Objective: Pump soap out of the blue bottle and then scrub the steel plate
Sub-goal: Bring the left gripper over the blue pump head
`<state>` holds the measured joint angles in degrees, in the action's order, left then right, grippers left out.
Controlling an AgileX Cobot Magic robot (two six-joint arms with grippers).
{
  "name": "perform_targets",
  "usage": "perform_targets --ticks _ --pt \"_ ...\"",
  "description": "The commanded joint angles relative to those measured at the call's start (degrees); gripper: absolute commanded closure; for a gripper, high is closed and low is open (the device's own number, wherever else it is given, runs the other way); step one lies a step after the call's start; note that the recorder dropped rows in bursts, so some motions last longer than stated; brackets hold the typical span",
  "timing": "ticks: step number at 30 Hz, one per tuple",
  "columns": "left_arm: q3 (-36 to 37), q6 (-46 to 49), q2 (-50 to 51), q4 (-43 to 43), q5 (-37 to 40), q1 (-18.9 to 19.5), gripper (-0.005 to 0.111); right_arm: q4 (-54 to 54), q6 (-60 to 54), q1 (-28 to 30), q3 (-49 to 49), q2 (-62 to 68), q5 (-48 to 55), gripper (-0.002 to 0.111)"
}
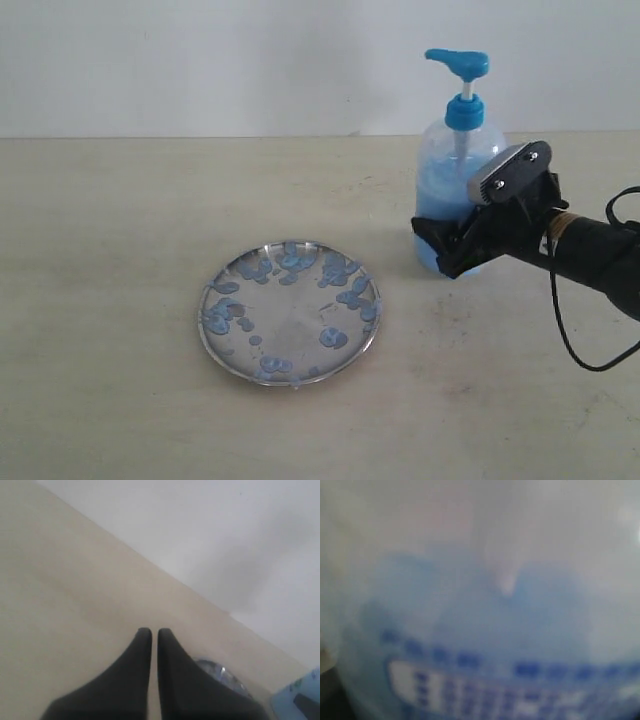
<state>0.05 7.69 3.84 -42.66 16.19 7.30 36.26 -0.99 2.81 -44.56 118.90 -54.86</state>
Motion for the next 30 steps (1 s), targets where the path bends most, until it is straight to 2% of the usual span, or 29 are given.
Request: perform_targets --ticks 1,6,9,12,18,22,25,30 --pt "-0.5 25.5 7.3 -22.6 0.7 0.1 0.102 8.2 0.5 -0.1 0.4 0.1 5.7 0.108" --pt "-4.9 54.4 14.0 -43.0 3.1 0.1 0.102 8.1 0.7 -0.1 0.4 0.1 6.2 0.108" --pt "-7.6 65.4 18.0 -48.8 8.6 0.1 0.102 8.1 1.0 -0.1 0.4 0.1 6.7 0.108" --pt "-10.0 67.6 23.1 -49.2 13.0 0.1 0.102 9.3 1.0 0.1 0.4 0.1 6.7 0.108" --pt "-13.4 70.1 38.7 -49.2 17.0 0.1 0.102 10.4 1.0 0.1 0.4 0.1 7.5 0.108" --pt "-19.3 79.6 53.0 -49.2 28.1 0.1 0.102 15.6 1.0 0.1 0.4 0.1 8.5 0.108" --pt "-24.3 83.8 62.0 -51.6 34.4 0.1 0.102 15.7 1.5 0.1 0.4 0.1 9.2 0.108" --pt "-31.5 87.3 71.9 -57.3 36.3 0.1 0.102 18.7 1.5 0.1 0.4 0.1 9.3 0.108"
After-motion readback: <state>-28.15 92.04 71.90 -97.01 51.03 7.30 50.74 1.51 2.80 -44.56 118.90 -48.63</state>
